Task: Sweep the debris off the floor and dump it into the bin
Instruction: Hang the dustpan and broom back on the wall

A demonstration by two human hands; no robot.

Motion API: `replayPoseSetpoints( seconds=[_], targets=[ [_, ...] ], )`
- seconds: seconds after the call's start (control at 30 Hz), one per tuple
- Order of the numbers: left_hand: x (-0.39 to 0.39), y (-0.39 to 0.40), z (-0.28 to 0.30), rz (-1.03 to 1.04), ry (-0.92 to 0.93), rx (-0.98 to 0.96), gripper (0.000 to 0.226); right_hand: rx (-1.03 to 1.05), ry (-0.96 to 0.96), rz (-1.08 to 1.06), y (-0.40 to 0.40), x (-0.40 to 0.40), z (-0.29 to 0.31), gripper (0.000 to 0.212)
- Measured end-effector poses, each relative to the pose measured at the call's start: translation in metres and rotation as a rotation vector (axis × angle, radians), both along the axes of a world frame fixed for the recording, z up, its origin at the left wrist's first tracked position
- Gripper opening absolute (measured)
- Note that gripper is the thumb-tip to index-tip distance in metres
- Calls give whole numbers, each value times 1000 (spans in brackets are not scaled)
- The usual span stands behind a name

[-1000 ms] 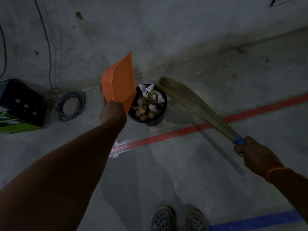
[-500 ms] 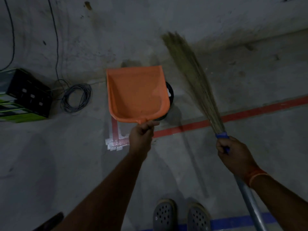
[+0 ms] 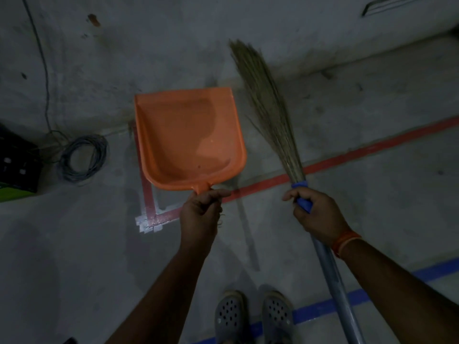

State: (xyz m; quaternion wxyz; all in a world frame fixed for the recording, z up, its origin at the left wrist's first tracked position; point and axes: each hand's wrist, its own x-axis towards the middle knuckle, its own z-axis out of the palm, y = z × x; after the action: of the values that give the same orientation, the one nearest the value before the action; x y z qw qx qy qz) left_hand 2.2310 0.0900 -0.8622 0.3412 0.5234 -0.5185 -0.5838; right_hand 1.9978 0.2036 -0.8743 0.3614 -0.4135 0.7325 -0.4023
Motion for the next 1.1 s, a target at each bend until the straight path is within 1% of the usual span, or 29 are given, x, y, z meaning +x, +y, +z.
replayPoseSetpoints(
  seconds=[0.13,0.23,0.33,0.43,0.5,0.57,0.67,0.87,1.0,1.1],
  targets=[
    [-15,10,42,-67,-29,-44,28,-45,-98,-57,19,-13,49,25],
    [-36,24,97,-117,-64,-98,30,-93,-103,-140,38,-27,104,18],
    [-62,45,156,-194,-106,-192,32,-173,-67,-216,63,-49,169,17],
    [-94,84,217,-208,-25,-266,39,-263,-18,-259,100,-76,236,22],
    [-119,115,258,-220,18,-293,43,-307,22,-267,132,-97,276,20],
    [-146,144,291,-234,64,-297,42,-341,73,-282,165,-119,314,17],
    [-192,174,326,-254,140,-320,42,-382,78,-354,207,-153,359,17],
    [-289,199,381,-434,173,-427,31,-455,61,-506,255,-224,407,16],
    [-359,210,407,-478,208,-477,32,-520,49,-559,266,-281,425,16],
    [-421,212,410,-487,207,-516,35,-550,46,-575,264,-341,432,16]
  ],
)
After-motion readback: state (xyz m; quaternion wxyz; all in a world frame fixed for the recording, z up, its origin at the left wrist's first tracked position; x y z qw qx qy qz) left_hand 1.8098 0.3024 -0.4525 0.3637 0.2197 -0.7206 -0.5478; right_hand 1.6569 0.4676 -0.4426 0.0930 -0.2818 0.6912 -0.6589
